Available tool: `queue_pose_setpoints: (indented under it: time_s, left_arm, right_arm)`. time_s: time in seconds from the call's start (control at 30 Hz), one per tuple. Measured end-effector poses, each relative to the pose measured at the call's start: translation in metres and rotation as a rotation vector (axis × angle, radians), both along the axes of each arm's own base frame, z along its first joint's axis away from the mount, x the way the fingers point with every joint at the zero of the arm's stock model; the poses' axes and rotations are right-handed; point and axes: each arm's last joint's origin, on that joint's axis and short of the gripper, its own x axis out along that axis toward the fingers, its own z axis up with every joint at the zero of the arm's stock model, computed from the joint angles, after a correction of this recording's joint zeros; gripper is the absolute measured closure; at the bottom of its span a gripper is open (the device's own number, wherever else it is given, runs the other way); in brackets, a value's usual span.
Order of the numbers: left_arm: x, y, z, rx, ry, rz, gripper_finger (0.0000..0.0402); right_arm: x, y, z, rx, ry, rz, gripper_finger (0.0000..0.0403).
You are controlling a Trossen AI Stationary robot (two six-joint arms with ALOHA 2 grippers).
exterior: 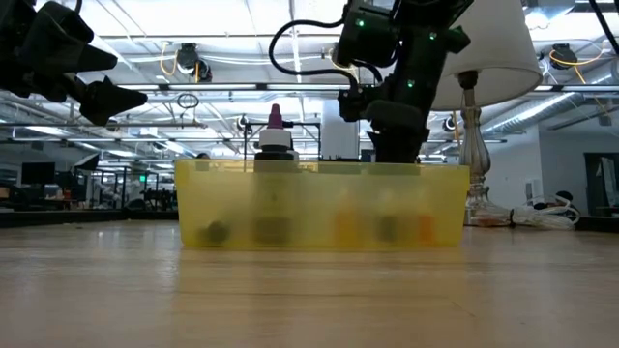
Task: Pick & Place food coloring
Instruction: Put the big green food coloring bottle into the yellow container, then put the big blue food coloring bottle into the yellow container
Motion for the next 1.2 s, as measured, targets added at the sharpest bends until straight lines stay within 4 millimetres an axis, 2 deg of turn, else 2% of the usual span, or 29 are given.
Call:
queue_pose_setpoints:
  time_s: [0.2, 0.37, 0.43, 0.53, 0.67, 0.87, 1.1, 1.2]
  left_arm:
    - [0.000, 0.000, 0.000, 0.000, 0.001, 0.000, 0.0023]
    - [0.000, 0.000, 0.000, 0.000, 0.000, 0.000, 0.0023]
    - [0.000, 0.000, 0.000, 0.000, 0.000, 0.000, 0.0023]
    - [0.000, 0.000, 0.000, 0.000, 0.001, 0.000, 0.0023]
    - [0.000, 0.000, 0.000, 0.000, 0.000, 0.000, 0.0023]
    - [0.000, 0.000, 0.000, 0.000, 0.001, 0.000, 0.0023]
    - [0.000, 0.000, 0.000, 0.000, 0.001, 0.000, 0.0023]
    - [0.000, 0.000, 0.000, 0.000, 0.000, 0.000, 0.0023]
  right_arm:
    - [0.000, -0.001, 0.003, 0.005, -0.017, -0.019, 0.0276]
    - [-0.002, -0.001, 0.011, 0.021, -0.054, -0.067, 0.0179]
    - [-0.003, -0.001, 0.014, 0.028, -0.056, -0.085, 0.0152]
    - [-0.006, -0.001, 0.021, 0.034, -0.075, -0.101, 0.0135]
    - [-0.011, -0.002, 0.032, 0.034, -0.108, -0.103, 0.0140]
    - [-0.024, -0.019, 0.066, 0.037, -0.225, -0.180, 0.0161]
    - [-0.027, -0.048, 0.135, 0.011, -0.258, -0.244, 0.0174]
    - [-0.024, -0.062, 0.153, -0.023, -0.271, -0.232, 0.0181]
